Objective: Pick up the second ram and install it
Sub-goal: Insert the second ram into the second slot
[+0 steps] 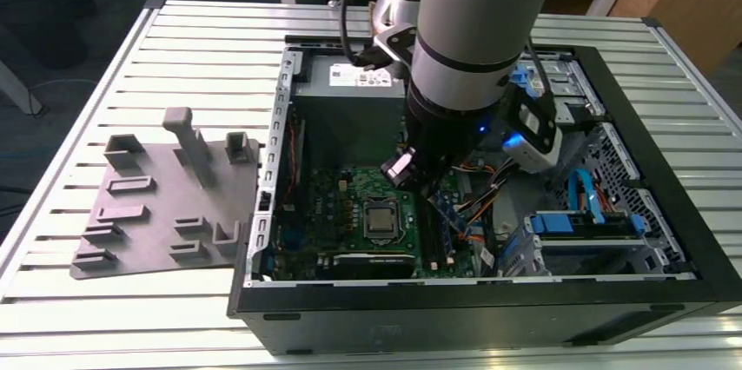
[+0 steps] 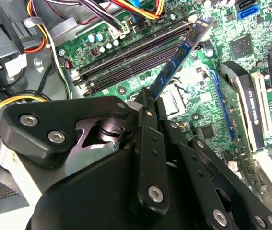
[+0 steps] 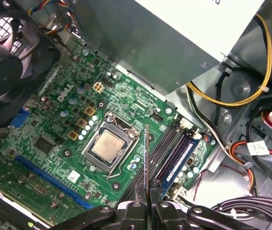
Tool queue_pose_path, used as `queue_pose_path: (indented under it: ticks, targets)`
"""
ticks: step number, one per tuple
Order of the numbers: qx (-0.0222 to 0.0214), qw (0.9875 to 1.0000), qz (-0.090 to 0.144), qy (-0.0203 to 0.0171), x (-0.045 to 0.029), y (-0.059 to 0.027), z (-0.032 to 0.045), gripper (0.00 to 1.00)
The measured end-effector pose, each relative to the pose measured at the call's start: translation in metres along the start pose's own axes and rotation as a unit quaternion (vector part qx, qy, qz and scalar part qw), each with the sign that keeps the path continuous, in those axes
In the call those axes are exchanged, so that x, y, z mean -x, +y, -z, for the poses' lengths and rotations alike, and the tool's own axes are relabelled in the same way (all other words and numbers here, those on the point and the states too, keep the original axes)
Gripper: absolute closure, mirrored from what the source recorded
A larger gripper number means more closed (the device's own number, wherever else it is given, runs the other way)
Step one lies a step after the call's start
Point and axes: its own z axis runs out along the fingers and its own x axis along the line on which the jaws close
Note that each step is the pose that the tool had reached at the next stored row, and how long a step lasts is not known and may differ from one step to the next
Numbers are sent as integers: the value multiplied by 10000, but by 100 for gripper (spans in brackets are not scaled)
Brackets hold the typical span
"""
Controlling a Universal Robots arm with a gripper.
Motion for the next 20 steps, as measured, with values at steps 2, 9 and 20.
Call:
queue_pose_path:
  ticks: [2,9,20]
  targets:
    - [-4,10000,-53,-2,0,0,0,89]
    - [-17,9997,-234,-9,0,0,-1,89]
    - [-36,9988,-498,-19,0,0,-2,89]
